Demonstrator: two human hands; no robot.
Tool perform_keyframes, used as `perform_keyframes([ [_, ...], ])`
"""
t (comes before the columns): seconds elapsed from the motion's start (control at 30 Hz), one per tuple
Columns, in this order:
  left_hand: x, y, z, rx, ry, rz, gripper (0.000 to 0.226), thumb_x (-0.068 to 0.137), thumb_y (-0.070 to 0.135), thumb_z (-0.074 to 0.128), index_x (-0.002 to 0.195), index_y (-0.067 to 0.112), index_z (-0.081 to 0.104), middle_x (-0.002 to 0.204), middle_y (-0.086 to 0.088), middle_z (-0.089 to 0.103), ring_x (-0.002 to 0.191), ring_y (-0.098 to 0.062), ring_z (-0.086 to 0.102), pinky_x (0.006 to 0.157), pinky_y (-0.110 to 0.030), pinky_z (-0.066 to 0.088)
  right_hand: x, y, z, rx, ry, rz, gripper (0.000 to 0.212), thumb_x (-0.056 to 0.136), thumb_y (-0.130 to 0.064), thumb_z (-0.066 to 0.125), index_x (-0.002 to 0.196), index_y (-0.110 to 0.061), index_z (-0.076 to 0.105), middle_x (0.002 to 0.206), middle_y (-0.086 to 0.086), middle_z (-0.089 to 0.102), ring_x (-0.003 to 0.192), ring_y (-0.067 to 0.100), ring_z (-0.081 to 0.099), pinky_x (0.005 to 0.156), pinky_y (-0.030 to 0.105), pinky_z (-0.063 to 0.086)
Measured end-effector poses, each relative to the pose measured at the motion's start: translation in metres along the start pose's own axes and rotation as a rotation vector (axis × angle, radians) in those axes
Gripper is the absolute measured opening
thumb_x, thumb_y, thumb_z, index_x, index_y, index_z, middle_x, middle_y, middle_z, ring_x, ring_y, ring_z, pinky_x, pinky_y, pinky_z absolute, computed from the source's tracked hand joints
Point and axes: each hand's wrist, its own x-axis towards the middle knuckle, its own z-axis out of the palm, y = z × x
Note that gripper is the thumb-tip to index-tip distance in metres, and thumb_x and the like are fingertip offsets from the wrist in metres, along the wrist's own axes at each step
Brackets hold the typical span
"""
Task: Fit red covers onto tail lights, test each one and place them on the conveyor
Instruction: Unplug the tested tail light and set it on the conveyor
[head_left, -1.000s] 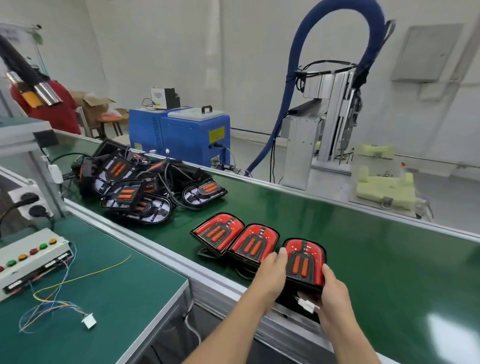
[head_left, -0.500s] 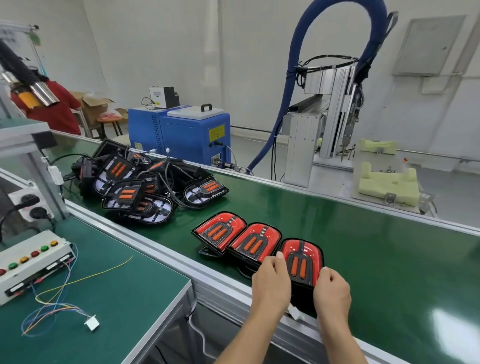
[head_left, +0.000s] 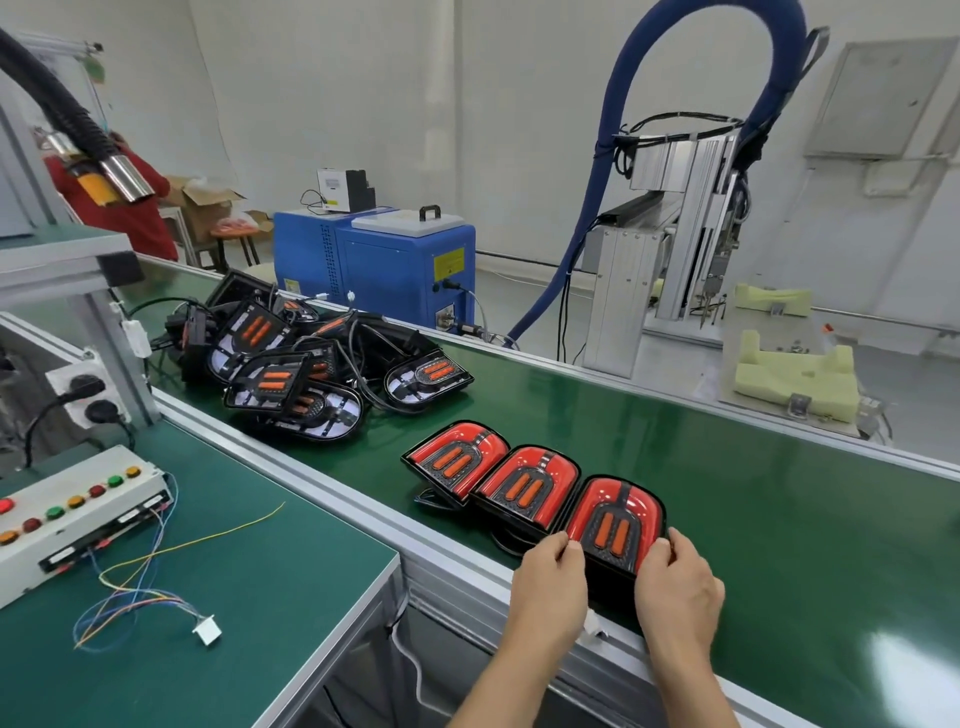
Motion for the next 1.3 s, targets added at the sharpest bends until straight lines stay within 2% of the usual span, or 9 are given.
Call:
perform_keyframes([
  [0.03,-0.001,-0.001,-0.002,-0.003,-0.014,-0.002,0.041,0.107,0.035,0.037,0.133,0.013,0.06,0.133,-0.009,0.064,0.121,-0.02,0.062,0.105,-0.036,0.048,0.0,0.002,-0.001,-0.011,0.002,-0.008,0.049,0.104,-0.033,0.035,0.145,-0.013,0.052,0.138,0.017,0.06,0.126,0.04,0.046,0.109,0.049,0.038],
  [0.1,-0.002,-0.004,-0.005,-0.027,-0.008,0.018,0.043,0.107,0.038,0.038,0.145,0.024,0.052,0.141,0.01,0.058,0.125,-0.007,0.054,0.11,-0.029,0.043,0.0,0.005,-0.003,-0.008,-0.024,-0.01,0.052,0.105,-0.039,0.033,0.144,-0.012,0.054,0.137,0.017,0.06,0.125,0.04,0.048,0.107,0.049,0.039],
  [0.23,-0.006,-0.012,-0.013,-0.104,0.061,0.05,0.032,0.105,0.036,0.037,0.087,0.018,0.057,0.072,0.007,0.049,0.069,-0.01,0.044,0.071,-0.025,0.042,-0.006,-0.001,-0.013,0.017,-0.003,-0.032,0.06,0.105,-0.048,0.033,0.145,-0.008,0.051,0.139,0.02,0.057,0.13,0.041,0.044,0.11,0.052,0.037],
  [0.43,-0.014,-0.032,-0.069,-0.186,0.288,0.044,0.031,0.104,0.035,0.046,0.081,0.022,0.061,0.084,0.001,0.067,0.078,-0.017,0.062,0.081,-0.031,0.052,-0.056,-0.058,-0.007,0.275,0.176,-0.437,0.046,0.101,-0.041,0.042,0.125,-0.01,0.065,0.119,0.007,0.063,0.113,0.02,0.045,0.096,0.034,0.036],
  [0.57,-0.027,-0.048,-0.135,-0.237,0.492,0.028,0.033,0.101,0.024,0.053,0.077,0.016,0.074,0.083,-0.003,0.075,0.088,-0.027,0.071,0.086,-0.045,0.057,-0.131,-0.111,0.041,0.465,-0.182,-0.615,0.017,0.103,-0.031,0.052,0.113,-0.032,0.065,0.103,-0.019,0.062,0.098,-0.002,0.055,0.083,0.013,0.041],
  [0.8,-0.088,-0.105,-0.264,-0.127,0.822,-0.128,0.031,0.098,0.019,0.049,0.076,0.006,0.067,0.076,-0.008,0.071,0.062,-0.015,0.05,0.059,-0.03,0.041,-0.286,-0.165,0.138,0.42,-0.937,-0.674,0.023,0.102,-0.025,0.054,0.081,-0.029,0.065,0.075,-0.012,0.069,0.076,-0.004,0.06,0.066,0.008,0.04],
  [1.03,-0.167,-0.153,-0.346,-0.067,1.077,-0.316,0.026,0.097,0.018,0.05,0.085,0.016,0.073,0.083,0.002,0.073,0.082,-0.015,0.067,0.074,-0.031,0.052,-0.398,-0.182,0.192,0.266,-1.306,-0.768,0.029,0.1,-0.024,0.054,0.073,-0.02,0.062,0.072,-0.007,0.066,0.071,0.009,0.057,0.064,0.014,0.041],
  [1.17,-0.184,-0.169,-0.365,-0.035,1.052,-0.423,0.021,0.096,0.02,0.049,0.09,0.02,0.07,0.092,0.005,0.071,0.081,-0.009,0.062,0.064,-0.018,0.045,-0.428,-0.188,0.212,0.132,-1.299,-0.82,0.036,0.095,-0.019,0.052,0.059,-0.021,0.044,0.054,-0.011,0.051,0.054,0.007,0.039,0.054,0.023,0.032],
  [1.3,-0.182,-0.172,-0.375,-0.054,1.001,-0.416,0.025,0.101,0.036,0.049,0.107,0.022,0.069,0.104,0.006,0.07,0.091,-0.009,0.063,0.069,-0.02,0.045,-0.435,-0.198,0.228,0.084,-1.302,-0.844,0.035,0.094,-0.018,0.056,0.06,-0.026,0.05,0.057,-0.014,0.057,0.057,0.003,0.046,0.057,0.025,0.037],
])
